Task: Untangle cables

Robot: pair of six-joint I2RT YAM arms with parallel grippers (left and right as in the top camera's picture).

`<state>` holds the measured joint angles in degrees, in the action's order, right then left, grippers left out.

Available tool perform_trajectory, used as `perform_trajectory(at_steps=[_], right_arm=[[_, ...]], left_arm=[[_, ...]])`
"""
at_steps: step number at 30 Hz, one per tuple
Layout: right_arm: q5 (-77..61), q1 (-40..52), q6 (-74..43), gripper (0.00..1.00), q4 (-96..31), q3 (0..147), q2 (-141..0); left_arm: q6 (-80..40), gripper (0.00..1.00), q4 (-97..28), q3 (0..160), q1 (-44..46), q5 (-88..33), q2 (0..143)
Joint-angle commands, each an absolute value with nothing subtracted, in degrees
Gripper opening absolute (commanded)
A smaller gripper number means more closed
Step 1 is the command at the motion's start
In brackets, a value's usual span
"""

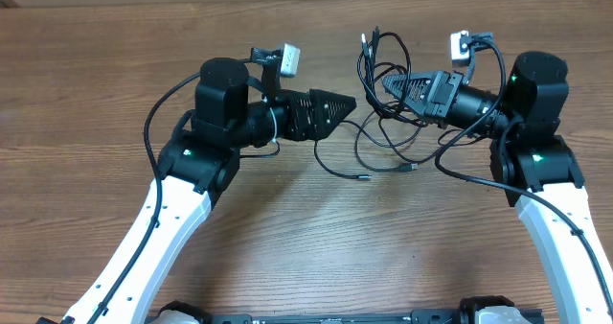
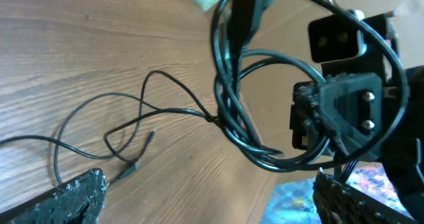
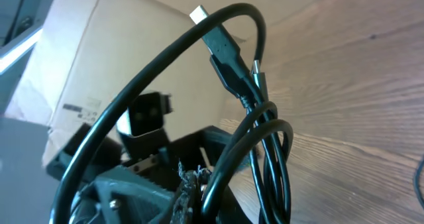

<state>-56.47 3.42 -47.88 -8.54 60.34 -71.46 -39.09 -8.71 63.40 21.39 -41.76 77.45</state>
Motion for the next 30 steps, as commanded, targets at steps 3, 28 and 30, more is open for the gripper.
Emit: perform_trajectory(at_steps=[3,28,30], right_arm=[[-59.31,3.57,-50.19,0.04,-7.09,61.87,-69.97],[-63.57,6.07,-54.3,0.04,-4.03,61.87,-69.97],[-63.57,6.55,-54.52,0.04,-4.01,61.87,-69.97]], left_arm=[[-42.94,1.0,-6.74,64.49,23.64,-41.67,77.67],[-44.4,0.75,-4.23,64.49,25.65,-39.97,77.78],[-44.4,0.76,-4.23,64.49,25.65,-39.97,77.82]])
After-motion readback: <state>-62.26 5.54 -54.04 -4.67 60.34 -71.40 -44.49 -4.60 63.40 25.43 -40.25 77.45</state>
